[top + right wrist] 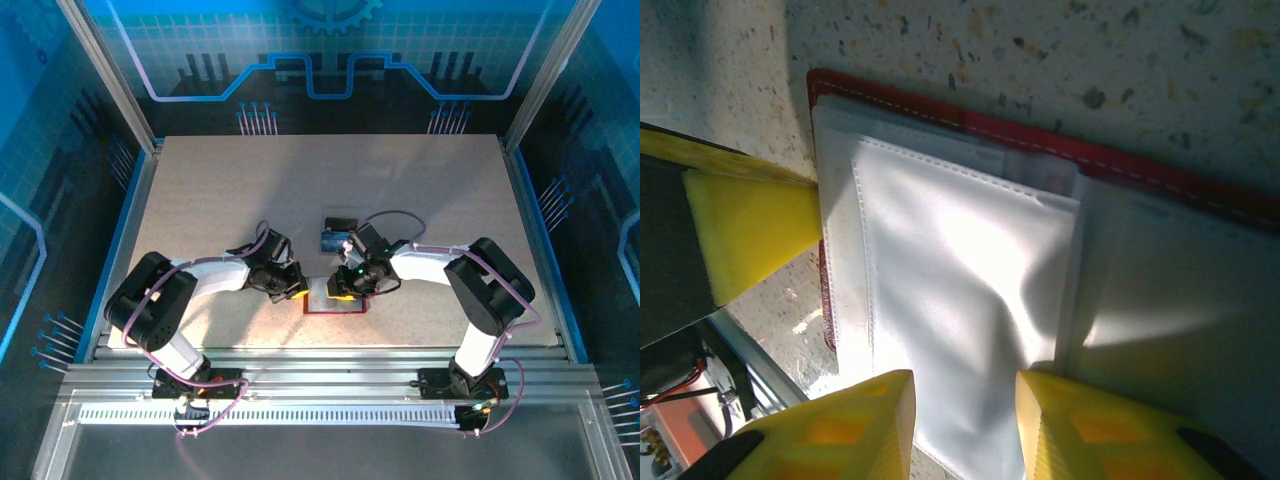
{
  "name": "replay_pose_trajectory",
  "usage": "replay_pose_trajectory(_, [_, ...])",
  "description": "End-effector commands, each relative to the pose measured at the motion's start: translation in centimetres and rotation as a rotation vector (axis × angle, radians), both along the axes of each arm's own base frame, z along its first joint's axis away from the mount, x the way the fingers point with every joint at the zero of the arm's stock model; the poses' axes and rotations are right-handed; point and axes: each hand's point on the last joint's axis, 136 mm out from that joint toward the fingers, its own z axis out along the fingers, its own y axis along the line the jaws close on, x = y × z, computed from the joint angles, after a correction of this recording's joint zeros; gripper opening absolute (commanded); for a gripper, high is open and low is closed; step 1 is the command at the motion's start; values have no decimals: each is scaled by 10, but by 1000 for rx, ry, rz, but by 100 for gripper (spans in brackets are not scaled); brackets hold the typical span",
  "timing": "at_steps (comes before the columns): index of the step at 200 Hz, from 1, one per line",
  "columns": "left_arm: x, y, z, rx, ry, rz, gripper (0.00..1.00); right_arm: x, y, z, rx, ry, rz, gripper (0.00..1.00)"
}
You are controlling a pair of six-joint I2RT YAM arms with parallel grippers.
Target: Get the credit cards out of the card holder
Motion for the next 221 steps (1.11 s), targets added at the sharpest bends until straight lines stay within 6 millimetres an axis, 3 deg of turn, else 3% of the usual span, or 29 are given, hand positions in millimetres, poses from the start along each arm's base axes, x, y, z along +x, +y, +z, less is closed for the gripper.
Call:
replay_pose_trajectory(1, [4,0,18,-2,-35,-9,9,-7,-8,-6,-6,37,-23,34])
replay_pose_trajectory(63, [9,-16,43,-70,-81,-26,19,-8,-10,-8,11,44,-31,34])
replay_pose_trajectory(124, [3,-32,31,-84,-49,-56,29,-9,-12,-11,23,49,-41,33])
replay_pose_trajectory(221, [-1,-43,18,-101,-10,-74,29,-10,-13,-11,54,57,-61,33])
